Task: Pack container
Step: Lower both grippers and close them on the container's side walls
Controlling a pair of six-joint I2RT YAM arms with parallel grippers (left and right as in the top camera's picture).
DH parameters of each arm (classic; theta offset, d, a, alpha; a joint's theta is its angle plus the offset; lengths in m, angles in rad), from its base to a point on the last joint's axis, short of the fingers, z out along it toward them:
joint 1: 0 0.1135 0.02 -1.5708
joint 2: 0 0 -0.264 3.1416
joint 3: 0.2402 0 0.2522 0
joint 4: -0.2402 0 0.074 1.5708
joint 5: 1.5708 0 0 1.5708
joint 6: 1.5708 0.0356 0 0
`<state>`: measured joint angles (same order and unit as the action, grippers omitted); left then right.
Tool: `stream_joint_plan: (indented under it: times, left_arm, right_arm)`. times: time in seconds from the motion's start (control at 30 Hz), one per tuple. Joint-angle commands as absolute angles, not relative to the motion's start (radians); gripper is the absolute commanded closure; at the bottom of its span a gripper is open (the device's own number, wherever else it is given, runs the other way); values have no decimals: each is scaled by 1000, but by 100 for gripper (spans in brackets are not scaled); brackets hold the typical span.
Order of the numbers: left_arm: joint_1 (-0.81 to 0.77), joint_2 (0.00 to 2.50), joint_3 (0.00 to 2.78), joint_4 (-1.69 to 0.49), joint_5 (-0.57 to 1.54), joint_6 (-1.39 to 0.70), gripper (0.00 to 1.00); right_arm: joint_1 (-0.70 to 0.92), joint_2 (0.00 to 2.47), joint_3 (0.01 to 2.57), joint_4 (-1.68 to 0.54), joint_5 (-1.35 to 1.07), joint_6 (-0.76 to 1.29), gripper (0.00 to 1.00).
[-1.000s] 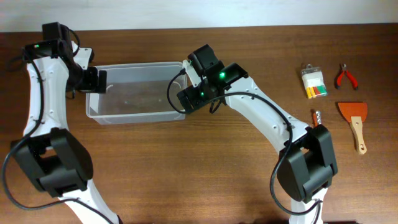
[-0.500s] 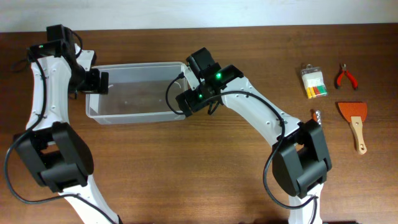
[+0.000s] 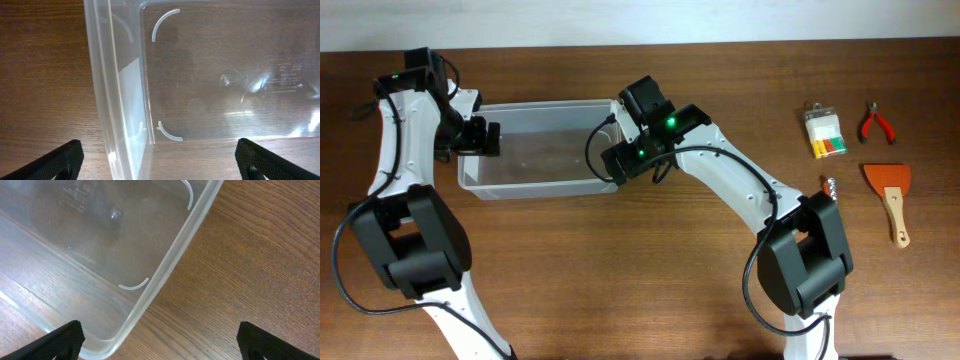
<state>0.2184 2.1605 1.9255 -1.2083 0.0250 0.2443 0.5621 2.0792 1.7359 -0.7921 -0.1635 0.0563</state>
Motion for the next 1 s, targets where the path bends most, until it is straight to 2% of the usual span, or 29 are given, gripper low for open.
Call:
stream_joint_plan:
  times: [0.0,0.4,0.97]
  left_arm:
    - [224,2167,1926,-1211,41,263,1]
    - [224,2167,1926,-1212,41,263,1]
    - [223,2167,1926,-1212,41,260,1]
  right_arm:
    - [570,2083,1755,-784,-169,87,2]
    - [569,2087,1755,-762,-89,164,1]
    - [568,2133,1755,-804,-96,174,2]
